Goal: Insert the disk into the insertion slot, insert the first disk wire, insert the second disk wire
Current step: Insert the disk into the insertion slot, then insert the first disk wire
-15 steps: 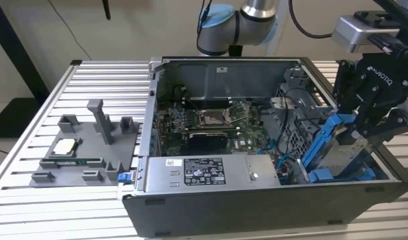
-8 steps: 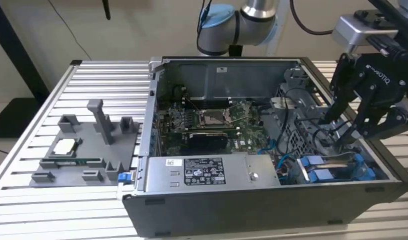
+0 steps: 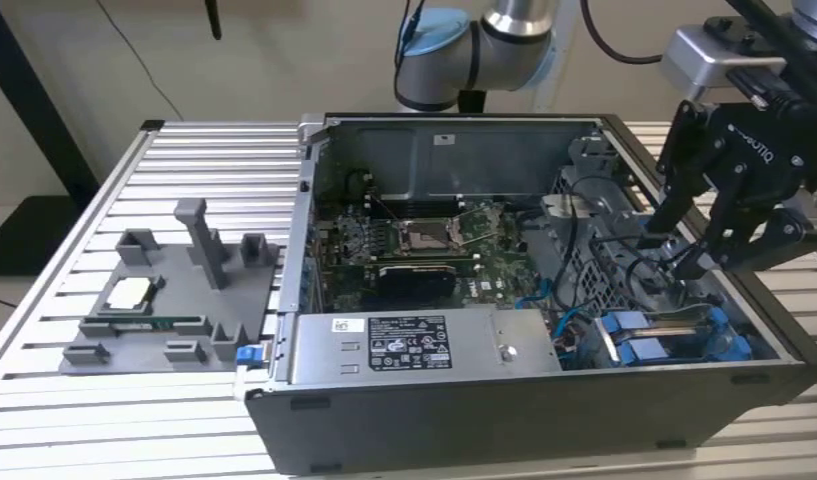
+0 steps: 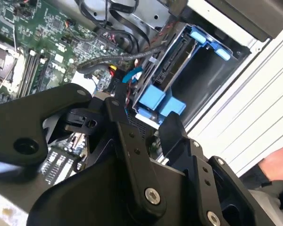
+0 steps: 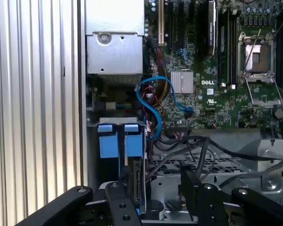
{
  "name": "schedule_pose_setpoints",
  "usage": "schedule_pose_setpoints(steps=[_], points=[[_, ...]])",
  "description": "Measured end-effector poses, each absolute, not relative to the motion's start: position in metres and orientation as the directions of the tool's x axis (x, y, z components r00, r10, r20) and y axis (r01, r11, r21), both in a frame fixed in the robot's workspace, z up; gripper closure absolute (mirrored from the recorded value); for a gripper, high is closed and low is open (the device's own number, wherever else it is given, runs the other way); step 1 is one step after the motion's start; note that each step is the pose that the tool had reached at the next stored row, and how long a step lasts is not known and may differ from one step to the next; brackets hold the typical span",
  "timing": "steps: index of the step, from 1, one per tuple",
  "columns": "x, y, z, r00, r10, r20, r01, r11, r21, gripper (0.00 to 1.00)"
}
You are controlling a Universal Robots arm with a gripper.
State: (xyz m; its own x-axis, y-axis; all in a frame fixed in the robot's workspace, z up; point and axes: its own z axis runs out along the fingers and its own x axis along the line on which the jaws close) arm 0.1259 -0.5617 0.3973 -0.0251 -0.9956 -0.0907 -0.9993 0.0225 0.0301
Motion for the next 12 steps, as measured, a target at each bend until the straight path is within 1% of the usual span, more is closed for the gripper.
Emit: schedule_pose_setpoints(steps=[5, 8, 9, 10, 11, 12], points=[[0.126, -0.548, 0.393, -0.025, -0.995, -0.096, -0.999, 0.022, 0.024, 0.45], [0.126, -0.545, 0.391, -0.024, -0.994, -0.104, -1.0, 0.022, 0.02, 0.45], [0.126, -0.545, 0.391, -0.024, -0.994, -0.108, -1.0, 0.022, 0.018, 0.47], [0.126, -0.545, 0.39, -0.024, -0.993, -0.112, -1.0, 0.022, 0.017, 0.54], [0.127, -0.545, 0.39, -0.024, -0.993, -0.116, -1.0, 0.022, 0.016, 0.54], [0.127, -0.545, 0.389, -0.024, -0.992, -0.122, -1.0, 0.022, 0.015, 0.6]])
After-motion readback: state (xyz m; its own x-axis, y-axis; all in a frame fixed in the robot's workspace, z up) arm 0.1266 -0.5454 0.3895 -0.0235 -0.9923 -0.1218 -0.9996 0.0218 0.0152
